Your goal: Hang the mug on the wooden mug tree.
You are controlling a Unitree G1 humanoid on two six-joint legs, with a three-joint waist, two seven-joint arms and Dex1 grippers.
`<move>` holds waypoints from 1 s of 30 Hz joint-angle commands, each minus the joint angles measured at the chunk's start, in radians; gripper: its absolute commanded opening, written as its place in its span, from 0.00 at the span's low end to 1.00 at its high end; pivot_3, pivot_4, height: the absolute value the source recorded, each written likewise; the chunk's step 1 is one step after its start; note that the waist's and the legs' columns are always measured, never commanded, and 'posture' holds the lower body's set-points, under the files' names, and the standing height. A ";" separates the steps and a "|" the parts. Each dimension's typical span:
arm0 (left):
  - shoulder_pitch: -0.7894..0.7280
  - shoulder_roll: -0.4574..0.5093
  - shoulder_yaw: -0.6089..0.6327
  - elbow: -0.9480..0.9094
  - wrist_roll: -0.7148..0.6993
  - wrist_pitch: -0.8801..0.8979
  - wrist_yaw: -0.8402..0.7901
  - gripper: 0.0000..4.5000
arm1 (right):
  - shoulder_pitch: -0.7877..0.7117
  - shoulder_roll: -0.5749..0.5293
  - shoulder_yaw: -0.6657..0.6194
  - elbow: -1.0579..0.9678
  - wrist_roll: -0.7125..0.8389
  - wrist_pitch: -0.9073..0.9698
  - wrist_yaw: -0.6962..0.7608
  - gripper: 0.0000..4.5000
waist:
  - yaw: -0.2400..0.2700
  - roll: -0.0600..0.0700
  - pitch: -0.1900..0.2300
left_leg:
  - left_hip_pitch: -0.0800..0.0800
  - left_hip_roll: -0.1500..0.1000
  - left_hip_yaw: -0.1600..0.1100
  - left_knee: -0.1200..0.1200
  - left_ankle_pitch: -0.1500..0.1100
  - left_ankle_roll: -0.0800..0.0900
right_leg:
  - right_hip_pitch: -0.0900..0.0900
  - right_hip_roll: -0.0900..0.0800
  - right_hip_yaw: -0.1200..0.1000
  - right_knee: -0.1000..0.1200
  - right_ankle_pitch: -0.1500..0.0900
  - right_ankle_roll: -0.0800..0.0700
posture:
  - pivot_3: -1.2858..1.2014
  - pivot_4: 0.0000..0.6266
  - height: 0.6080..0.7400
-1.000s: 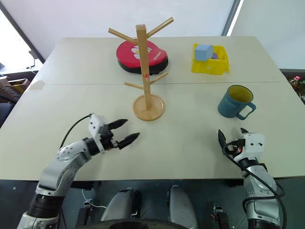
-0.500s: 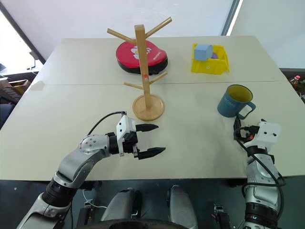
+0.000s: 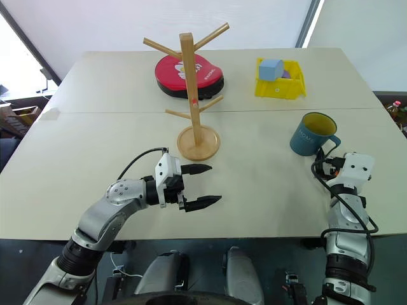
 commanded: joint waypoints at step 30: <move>0.047 0.018 0.113 0.000 -0.010 -0.046 0.051 1.00 | -0.006 -0.117 0.369 -0.474 -0.109 0.102 0.320 0.01 | -0.005 0.001 0.001 | 0.001 0.001 0.000 0.002 0.000 0.000 | -0.003 0.001 0.001 0.009 0.000 0.001 | 0.52 0.24 0.96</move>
